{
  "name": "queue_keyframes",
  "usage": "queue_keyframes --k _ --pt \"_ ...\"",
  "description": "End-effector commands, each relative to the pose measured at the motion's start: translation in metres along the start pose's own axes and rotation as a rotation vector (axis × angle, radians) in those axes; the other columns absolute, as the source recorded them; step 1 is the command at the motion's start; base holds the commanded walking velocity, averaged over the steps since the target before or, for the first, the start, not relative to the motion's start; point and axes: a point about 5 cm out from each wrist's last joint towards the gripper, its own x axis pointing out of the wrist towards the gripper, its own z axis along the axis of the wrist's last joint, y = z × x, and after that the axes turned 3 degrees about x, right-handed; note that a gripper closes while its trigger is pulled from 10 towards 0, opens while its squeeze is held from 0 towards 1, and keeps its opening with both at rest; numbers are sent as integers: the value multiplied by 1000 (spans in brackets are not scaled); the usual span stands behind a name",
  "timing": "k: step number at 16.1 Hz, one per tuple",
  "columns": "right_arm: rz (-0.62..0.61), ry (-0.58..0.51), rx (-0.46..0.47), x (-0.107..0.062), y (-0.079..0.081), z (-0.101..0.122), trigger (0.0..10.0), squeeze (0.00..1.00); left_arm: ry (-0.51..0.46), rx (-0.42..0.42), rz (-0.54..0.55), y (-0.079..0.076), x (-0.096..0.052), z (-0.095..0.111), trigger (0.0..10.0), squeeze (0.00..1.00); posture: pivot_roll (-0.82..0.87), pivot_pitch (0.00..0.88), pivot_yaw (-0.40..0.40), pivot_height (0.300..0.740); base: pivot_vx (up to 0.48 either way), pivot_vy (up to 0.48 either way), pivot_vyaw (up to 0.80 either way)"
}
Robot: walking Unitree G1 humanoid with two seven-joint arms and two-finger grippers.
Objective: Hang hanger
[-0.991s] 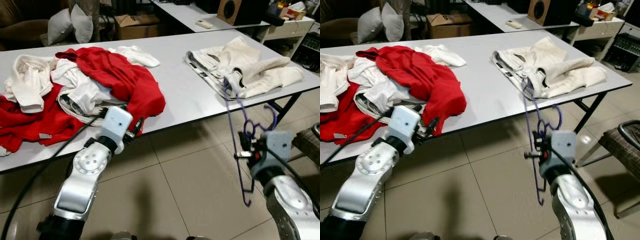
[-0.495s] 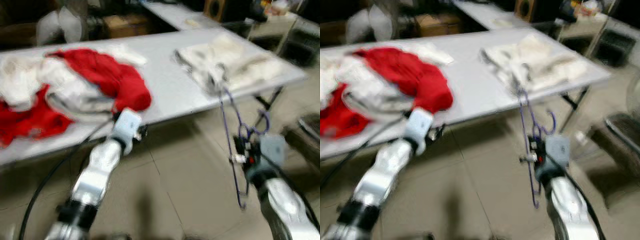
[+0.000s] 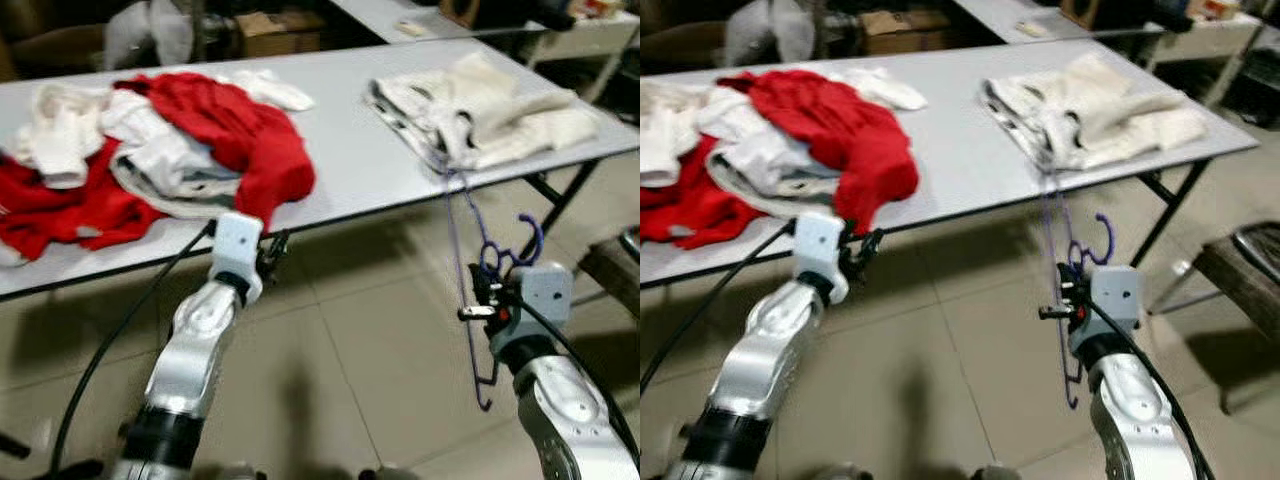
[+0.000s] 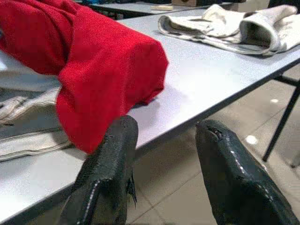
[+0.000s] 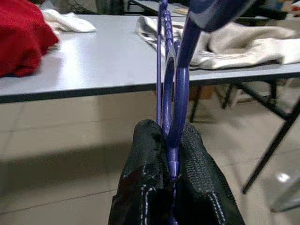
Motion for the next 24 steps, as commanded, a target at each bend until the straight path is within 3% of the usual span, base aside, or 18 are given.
queue_keyframes --k 1,4,8,11,16,24 --pt "-2 -53 -45 1 0 11 10000 0 -21 -31 57 8 -7 5 10000 0 -32 45 -30 740 0 -480 800" --pt "7 -69 4 6 -1 15 10000 0 -55 -41 136 14 -21 9 10000 0 -18 49 -55 740 0 -480 404" --pt "27 -76 31 13 -1 17 10000 0 -111 48 122 13 -35 21 10000 0 3 38 -63 740 0 -96 0" --pt "41 -90 54 20 3 19 10000 0 -113 104 100 14 -29 27 10000 0 27 37 -60 740 0 0 0" --pt "63 -75 69 16 12 13 10000 0 -115 73 75 13 -29 34 10000 0 25 47 -47 740 52 0 0" --pt "34 -73 69 12 8 11 10000 0 -113 68 57 12 -27 36 10000 0 13 45 -41 740 328 0 0"
